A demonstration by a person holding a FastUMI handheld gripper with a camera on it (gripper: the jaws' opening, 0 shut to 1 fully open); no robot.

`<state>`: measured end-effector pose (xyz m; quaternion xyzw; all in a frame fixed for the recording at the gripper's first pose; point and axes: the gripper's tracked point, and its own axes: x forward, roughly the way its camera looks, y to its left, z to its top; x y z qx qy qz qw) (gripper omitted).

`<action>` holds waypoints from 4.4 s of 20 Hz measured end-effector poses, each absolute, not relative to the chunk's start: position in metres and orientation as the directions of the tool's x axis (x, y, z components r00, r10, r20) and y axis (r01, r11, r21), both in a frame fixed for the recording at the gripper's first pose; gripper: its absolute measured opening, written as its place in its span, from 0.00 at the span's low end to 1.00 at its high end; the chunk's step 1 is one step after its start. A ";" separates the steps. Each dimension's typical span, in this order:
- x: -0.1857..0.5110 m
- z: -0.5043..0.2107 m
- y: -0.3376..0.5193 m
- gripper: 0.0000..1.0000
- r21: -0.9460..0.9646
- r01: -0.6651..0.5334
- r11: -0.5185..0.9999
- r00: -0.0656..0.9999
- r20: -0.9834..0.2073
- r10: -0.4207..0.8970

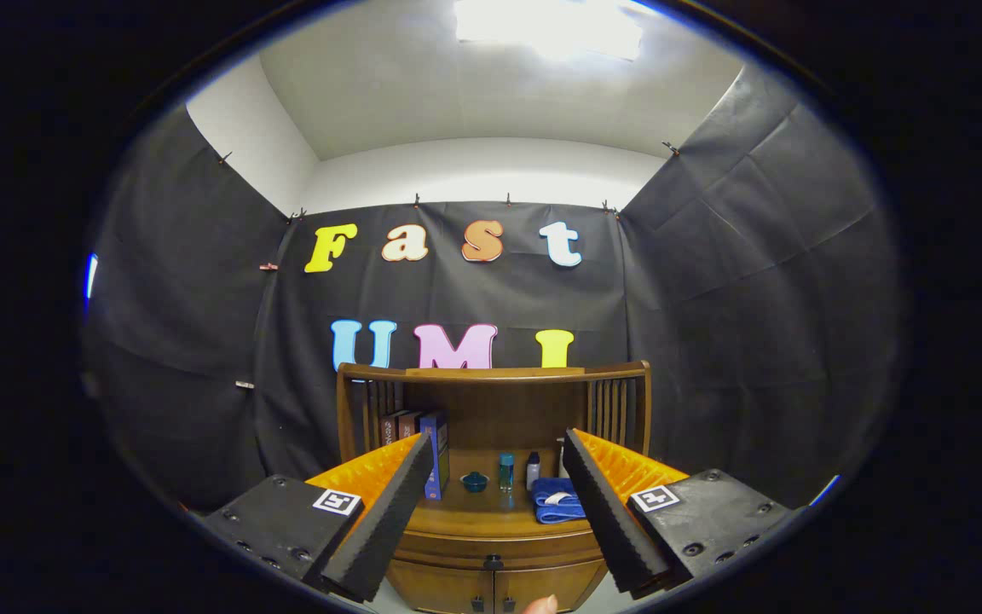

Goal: Pull open the drawer, take out the items inside it, and place them on the countertop above the cabinet.

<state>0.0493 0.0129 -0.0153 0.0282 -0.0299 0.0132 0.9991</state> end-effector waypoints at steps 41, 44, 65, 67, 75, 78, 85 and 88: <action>0.164 -0.478 0.033 0.35 0.052 0.033 0.998 0.909 -0.417 -0.009; 0.136 -0.468 0.030 0.35 0.066 0.019 0.998 0.910 -0.416 0.010; 0.005 -0.442 0.021 0.35 0.086 -0.011 0.996 0.905 -0.422 0.047; 0.003 -0.442 0.021 0.34 0.084 -0.023 0.996 0.903 -0.426 0.057; -0.010 -0.425 0.012 0.99 0.137 0.001 0.991 0.905 -0.421 0.058; -0.005 -0.382 0.008 0.99 0.189 0.009 0.982 0.925 -0.375 0.064; 0.058 -0.266 -0.002 0.98 0.167 -0.079 0.983 0.931 -0.341 0.132; 0.089 -0.247 0.012 0.99 0.204 -0.116 0.972 0.887 -0.419 0.194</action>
